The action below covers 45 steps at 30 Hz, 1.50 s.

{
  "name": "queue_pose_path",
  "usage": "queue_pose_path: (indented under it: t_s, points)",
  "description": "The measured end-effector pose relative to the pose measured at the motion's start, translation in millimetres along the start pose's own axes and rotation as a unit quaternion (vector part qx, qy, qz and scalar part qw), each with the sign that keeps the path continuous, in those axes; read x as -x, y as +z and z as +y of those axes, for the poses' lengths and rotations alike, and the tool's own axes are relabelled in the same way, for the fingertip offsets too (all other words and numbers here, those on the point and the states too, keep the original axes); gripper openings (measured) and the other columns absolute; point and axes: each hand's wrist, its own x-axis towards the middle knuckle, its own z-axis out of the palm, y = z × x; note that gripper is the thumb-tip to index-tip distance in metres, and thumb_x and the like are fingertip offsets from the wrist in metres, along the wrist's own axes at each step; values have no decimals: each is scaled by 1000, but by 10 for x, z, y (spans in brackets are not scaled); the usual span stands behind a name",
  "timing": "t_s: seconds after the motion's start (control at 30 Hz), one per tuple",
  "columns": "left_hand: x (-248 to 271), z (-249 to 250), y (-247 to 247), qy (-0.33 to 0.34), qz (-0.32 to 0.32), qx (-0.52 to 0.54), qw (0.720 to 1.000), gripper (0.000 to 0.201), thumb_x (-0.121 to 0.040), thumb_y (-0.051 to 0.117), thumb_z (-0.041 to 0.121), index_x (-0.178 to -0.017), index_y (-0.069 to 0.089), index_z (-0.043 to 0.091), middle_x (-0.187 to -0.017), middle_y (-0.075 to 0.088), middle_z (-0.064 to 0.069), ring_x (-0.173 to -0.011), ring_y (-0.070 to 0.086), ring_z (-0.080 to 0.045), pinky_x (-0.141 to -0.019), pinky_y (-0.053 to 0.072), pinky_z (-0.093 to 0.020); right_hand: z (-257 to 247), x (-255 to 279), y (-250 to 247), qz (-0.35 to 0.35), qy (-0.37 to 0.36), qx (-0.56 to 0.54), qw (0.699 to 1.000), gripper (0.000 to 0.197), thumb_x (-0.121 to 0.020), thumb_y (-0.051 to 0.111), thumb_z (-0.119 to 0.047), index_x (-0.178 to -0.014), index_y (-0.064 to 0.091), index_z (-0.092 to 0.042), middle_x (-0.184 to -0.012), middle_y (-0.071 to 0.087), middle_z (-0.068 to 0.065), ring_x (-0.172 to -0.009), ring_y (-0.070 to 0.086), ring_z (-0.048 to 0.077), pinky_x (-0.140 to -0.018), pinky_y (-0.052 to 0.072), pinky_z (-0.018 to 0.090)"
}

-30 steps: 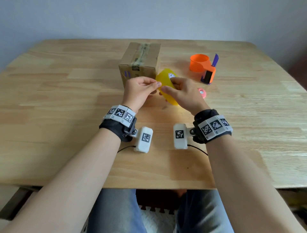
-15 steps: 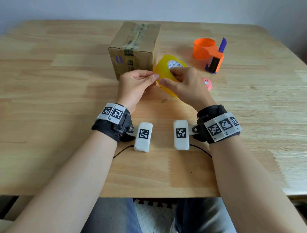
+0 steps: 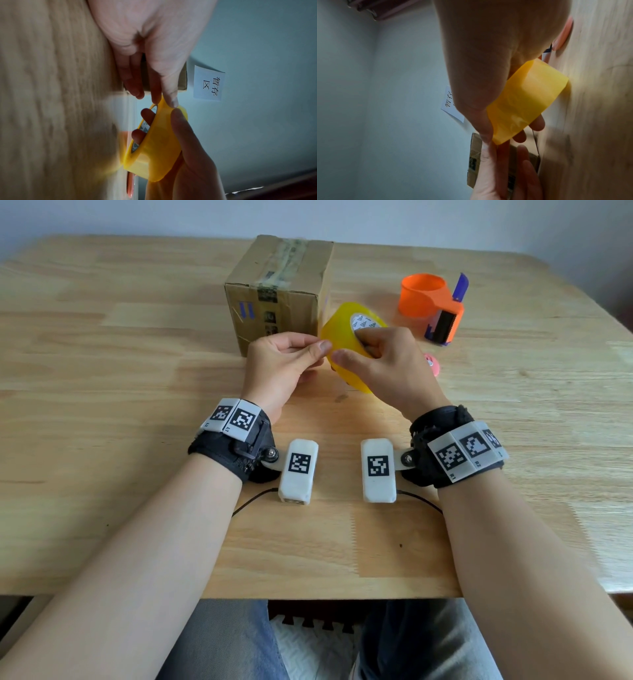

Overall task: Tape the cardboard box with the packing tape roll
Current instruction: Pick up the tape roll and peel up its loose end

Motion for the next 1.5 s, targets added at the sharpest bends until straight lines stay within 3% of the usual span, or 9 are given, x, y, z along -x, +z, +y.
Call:
queue_pose_path:
  t_s: [0.2, 0.37, 0.5, 0.7, 0.87, 0.97, 1.3, 1.5]
  points:
    - [22, -12, 18, 14, 8, 4, 1000, 17, -84, 83, 21, -98, 78, 15, -90, 81, -9, -91, 78, -27, -88, 62, -48, -15, 12, 6, 5, -2, 12, 1000, 56, -88, 70, -43, -71, 47, 5, -67, 30, 7, -60, 28, 17, -57, 25, 35]
    - [19, -9, 18, 15, 9, -2, 1000, 13, -84, 83, 21, -95, 79, 14, -88, 81, -9, -88, 78, -22, -86, 62, -48, -18, 8, 11, 7, 0, 14, 1000, 57, -87, 70, -45, -73, 51, 6, -66, 32, 7, -60, 31, 19, -57, 27, 37]
    - [5, -2, 9, 7, 5, 1, 1000, 11, -85, 82, 20, -95, 79, 15, -89, 80, -10, -92, 78, -27, -86, 63, -46, -23, 12, 7, 5, -2, 11, 1000, 58, -86, 70, -45, -71, 48, 7, -66, 31, 8, -60, 29, 19, -56, 26, 37]
    - [-17, -24, 5, 2, -7, -3, 1000, 10, -85, 82, 24, -90, 79, 15, -86, 79, -10, -84, 76, -18, -85, 63, -42, -33, 22, 0, 5, 1, 8, 1000, 56, -88, 73, -42, -67, 47, 3, -62, 31, 4, -56, 28, 13, -55, 25, 34]
    - [-19, -39, -1, 17, 2, 8, 1000, 13, -85, 82, 21, -95, 78, 13, -89, 81, -11, -90, 78, -27, -81, 63, -40, -43, 24, 10, 6, 4, 24, 1000, 55, -89, 73, -44, -68, 49, 2, -62, 31, 1, -55, 27, 12, -53, 24, 32]
    - [-21, -46, 7, 20, 5, 5, 1000, 16, -84, 83, 21, -96, 78, 12, -88, 80, -11, -85, 77, -23, -78, 63, -36, -43, 24, 9, 7, 1, 30, 1000, 57, -89, 72, -44, -68, 47, 3, -63, 29, 3, -57, 26, 13, -54, 22, 32]
    - [-19, -33, -5, 17, 0, 1, 1000, 17, -85, 82, 21, -99, 78, 13, -87, 81, -7, -83, 77, -19, -81, 64, -39, -61, 40, 4, 10, -1, 31, 999, 57, -89, 72, -42, -66, 42, 2, -63, 26, 2, -55, 23, 12, -54, 20, 32]
    - [-17, -17, 2, 3, -5, 11, 1000, 16, -86, 81, 19, -99, 78, 11, -84, 79, -6, -80, 76, -15, -74, 62, -30, -75, 54, -11, 9, 0, 20, 1000, 58, -89, 72, -41, -65, 42, 2, -63, 27, 4, -56, 24, 14, -55, 21, 33]
